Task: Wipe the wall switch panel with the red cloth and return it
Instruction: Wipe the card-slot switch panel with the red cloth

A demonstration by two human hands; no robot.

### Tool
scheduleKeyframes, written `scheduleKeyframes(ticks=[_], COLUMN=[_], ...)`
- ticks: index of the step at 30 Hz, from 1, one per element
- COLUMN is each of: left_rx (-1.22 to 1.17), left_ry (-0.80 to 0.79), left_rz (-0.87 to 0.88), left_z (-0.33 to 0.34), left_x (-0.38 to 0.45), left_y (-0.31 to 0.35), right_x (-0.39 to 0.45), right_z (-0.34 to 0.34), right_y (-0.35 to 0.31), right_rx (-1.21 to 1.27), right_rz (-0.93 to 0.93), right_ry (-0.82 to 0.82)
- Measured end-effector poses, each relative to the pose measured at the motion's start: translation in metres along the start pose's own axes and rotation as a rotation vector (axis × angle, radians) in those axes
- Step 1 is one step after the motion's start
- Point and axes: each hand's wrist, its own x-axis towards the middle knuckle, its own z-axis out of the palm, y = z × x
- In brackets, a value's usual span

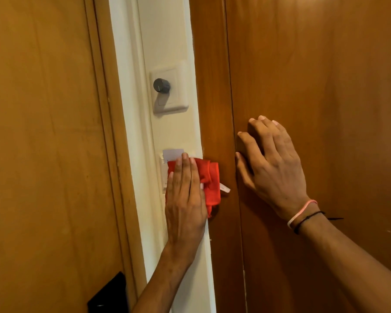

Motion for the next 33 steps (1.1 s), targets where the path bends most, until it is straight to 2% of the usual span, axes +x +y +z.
scheduleKeyframes(ticks=[4, 11, 16, 20, 23, 29, 33], left_rx=[-0.074, -0.548, -0.591, -0.719, -0.787, -0.971, -1.147], left_ry=[-0.048, 0.019, 0.156, 0.110, 0.100, 0.066, -0.005], left_rz=[0.012, -0.098, -0.278, -0.475, -0.479, -0.397, -0.352], left_z=[0.005, -0.013, -0.026, -0.039, -0.051, -0.073, -0.080], left_x=[-0.033, -0.034, -0.033, -0.023, -0.020, -0.023, -0.021], left_y=[-0.004, -0.014, -0.023, -0.024, -0.021, 0.019, 0.057], right_x=[-0.001, -0.001, -0.001, -0.005, -0.016, -0.041, -0.053], right_z=[0.000, 0.000, -0.001, -0.018, -0.040, -0.093, -0.119], right_y=[0.000, -0.001, -0.001, -0.003, -0.010, -0.005, 0.007], right_rx=[0.008, 0.026, 0.042, 0.103, 0.300, 0.791, 1.086], right_rz=[0.003, 0.007, 0.014, 0.036, 0.091, 0.343, 0.530], right_ry=[0.005, 0.012, -0.014, -0.123, -0.249, -0.539, -0.631])
